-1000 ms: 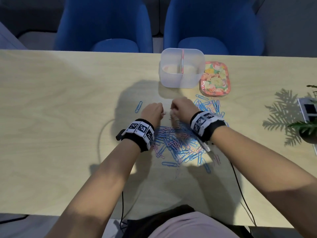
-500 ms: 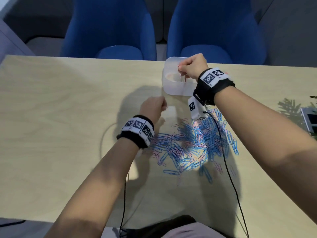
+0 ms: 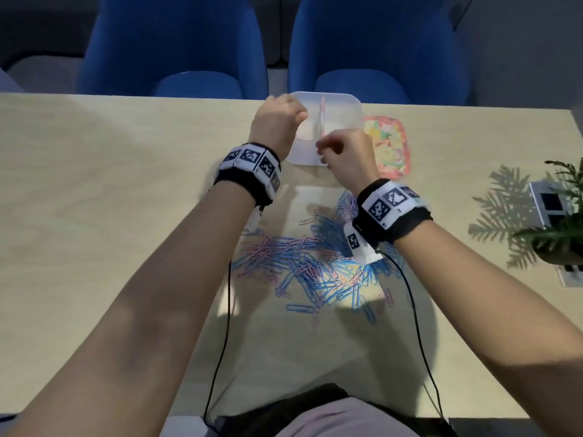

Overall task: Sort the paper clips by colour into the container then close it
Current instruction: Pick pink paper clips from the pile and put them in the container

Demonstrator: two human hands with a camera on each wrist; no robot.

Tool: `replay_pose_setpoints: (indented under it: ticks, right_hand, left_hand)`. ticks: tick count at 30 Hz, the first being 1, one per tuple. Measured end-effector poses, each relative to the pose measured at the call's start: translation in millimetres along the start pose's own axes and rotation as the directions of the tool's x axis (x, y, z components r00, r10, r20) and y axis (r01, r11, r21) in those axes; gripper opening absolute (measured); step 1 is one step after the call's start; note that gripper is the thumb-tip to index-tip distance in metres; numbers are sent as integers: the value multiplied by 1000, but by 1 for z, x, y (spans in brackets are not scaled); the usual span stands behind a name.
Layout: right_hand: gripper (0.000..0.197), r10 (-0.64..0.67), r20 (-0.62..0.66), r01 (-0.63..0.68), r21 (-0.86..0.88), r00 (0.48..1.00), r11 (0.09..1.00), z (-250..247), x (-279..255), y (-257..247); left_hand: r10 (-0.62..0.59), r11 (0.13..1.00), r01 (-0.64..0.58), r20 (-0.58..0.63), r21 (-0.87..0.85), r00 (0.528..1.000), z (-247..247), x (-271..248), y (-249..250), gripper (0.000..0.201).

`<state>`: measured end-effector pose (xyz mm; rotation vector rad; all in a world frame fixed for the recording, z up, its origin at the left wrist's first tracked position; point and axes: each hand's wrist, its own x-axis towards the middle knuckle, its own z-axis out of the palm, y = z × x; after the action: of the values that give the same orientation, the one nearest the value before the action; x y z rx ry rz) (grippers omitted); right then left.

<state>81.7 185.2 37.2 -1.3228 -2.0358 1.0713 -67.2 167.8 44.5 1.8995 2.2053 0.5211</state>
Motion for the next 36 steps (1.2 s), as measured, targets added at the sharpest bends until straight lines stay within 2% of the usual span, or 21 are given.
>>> replay_pose_setpoints:
  ticks: [2, 3, 7, 9, 11, 13, 16, 20, 22, 25, 27, 29, 32, 36]
  right_hand:
    - [21, 2, 114, 7, -81, 993, 997, 7, -21, 12]
    - [21, 16, 175, 4, -117, 984, 993, 12, -31, 17]
    - [21, 27, 399, 52, -186, 917, 981, 37, -69, 29]
    - [18, -37, 471, 152, -208, 881, 966, 52, -82, 29]
    - [19, -105, 537, 272, -241, 837, 932, 66, -89, 28]
    - [26, -112, 587, 342, -296, 802, 892, 76, -95, 28]
    - [22, -85, 576, 346, -361, 813, 866, 76, -100, 37]
    - [12, -17, 435, 198, -374, 900, 906, 50, -100, 58]
    - [13, 3, 375, 162, -407, 927, 899, 38, -100, 63]
    - [18, -50, 315, 188, -424, 948, 886, 39, -96, 54]
    - [20, -89, 340, 223, -378, 936, 898, 52, -91, 40]
    - [24, -91, 425, 262, -365, 900, 893, 68, -86, 28]
    - [23, -71, 551, 356, -430, 831, 830, 83, -84, 15]
    - [27, -80, 595, 433, -480, 800, 763, 83, -90, 17]
  left_hand:
    - [-37, 998, 33, -69, -62, 997, 2, -22, -9, 26]
    - [-69, 994, 63, -59, -83, 996, 4, -36, -14, 24]
    - [-162, 972, 183, 141, -149, 977, 19, -116, -39, 15]
    - [-212, 957, 244, 198, -156, 957, 27, -152, -45, 13]
    - [-257, 943, 291, 201, -162, 945, 34, -177, -48, 12]
    - [-278, 934, 315, 213, -168, 937, 40, -194, -49, 16]
    - [-283, 930, 332, 269, -158, 921, 45, -208, -51, 23]
    - [-284, 919, 343, 274, -195, 919, 47, -215, -54, 23]
    - [-274, 916, 337, 272, -219, 922, 47, -216, -54, 21]
    - [-304, 900, 356, 222, -253, 927, 44, -214, -54, 18]
    - [-296, 912, 340, 204, -230, 933, 42, -208, -52, 22]
    - [-264, 930, 313, 239, -193, 934, 41, -200, -48, 28]
    - [-235, 962, 266, 318, -59, 919, 40, -190, -41, 30]
    - [-230, 973, 219, 318, 69, 920, 43, -185, -37, 22]
